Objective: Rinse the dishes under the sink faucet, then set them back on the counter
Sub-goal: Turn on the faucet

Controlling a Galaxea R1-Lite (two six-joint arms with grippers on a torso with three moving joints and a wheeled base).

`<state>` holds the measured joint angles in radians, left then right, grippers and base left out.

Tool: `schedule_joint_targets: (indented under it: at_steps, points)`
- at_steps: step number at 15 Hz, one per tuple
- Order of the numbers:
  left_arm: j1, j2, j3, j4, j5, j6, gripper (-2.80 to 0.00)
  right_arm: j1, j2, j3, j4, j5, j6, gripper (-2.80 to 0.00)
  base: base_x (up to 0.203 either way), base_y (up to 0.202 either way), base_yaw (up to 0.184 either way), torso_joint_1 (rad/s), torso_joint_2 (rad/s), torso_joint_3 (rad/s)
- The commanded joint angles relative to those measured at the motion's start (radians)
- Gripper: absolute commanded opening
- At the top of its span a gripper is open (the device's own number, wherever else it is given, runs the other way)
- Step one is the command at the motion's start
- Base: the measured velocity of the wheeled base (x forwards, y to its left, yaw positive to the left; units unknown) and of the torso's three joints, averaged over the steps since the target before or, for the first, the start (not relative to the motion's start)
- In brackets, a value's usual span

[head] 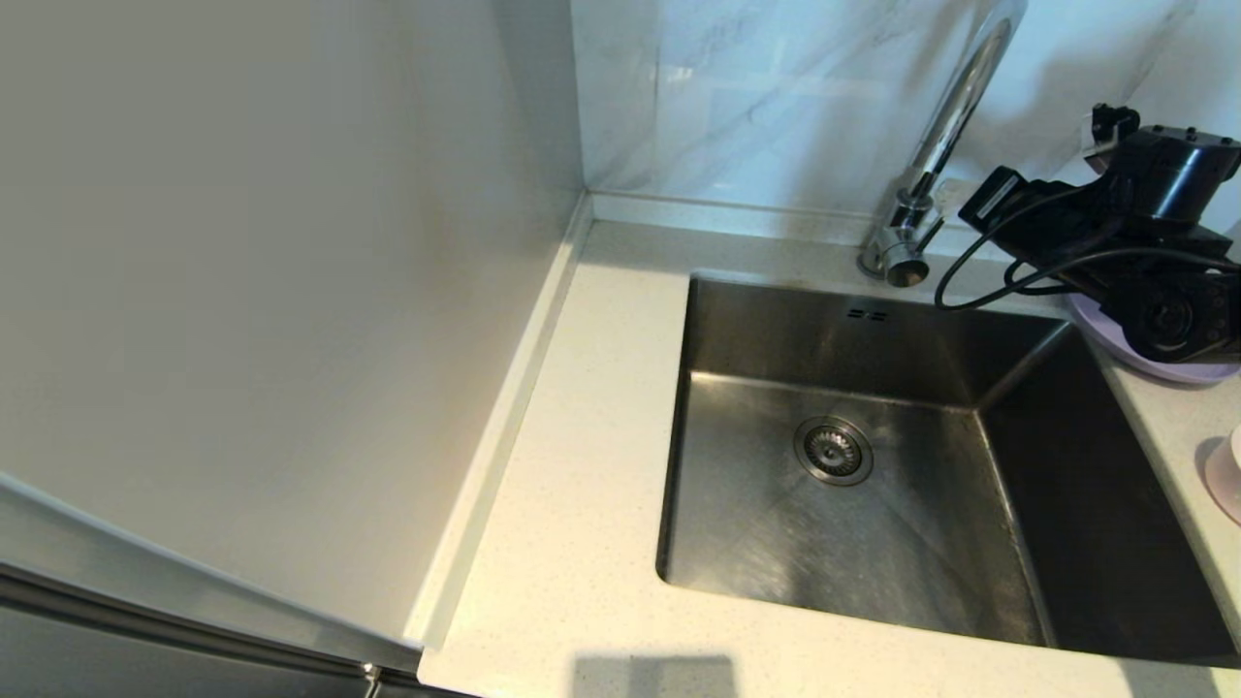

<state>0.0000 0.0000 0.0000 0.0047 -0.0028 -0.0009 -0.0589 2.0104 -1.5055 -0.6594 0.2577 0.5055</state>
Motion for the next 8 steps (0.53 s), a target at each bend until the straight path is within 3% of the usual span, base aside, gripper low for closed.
schedule_joint_targets:
  at_steps: [1,8]
  points:
    - [0.0,0.0,0.0,0.0,0.0,-0.001,-2.8,0.0,-0.004,0.012,-0.002,0.002,0.003,-2.8,0.0,0.0,0.0,0.0,0.0,0.0]
    - [0.0,0.0,0.0,0.0,0.0,-0.001,-2.8,-0.005,-0.021,0.042,0.0,0.017,0.002,-2.8,0.0,0.0,0.0,0.0,0.0,0.0]
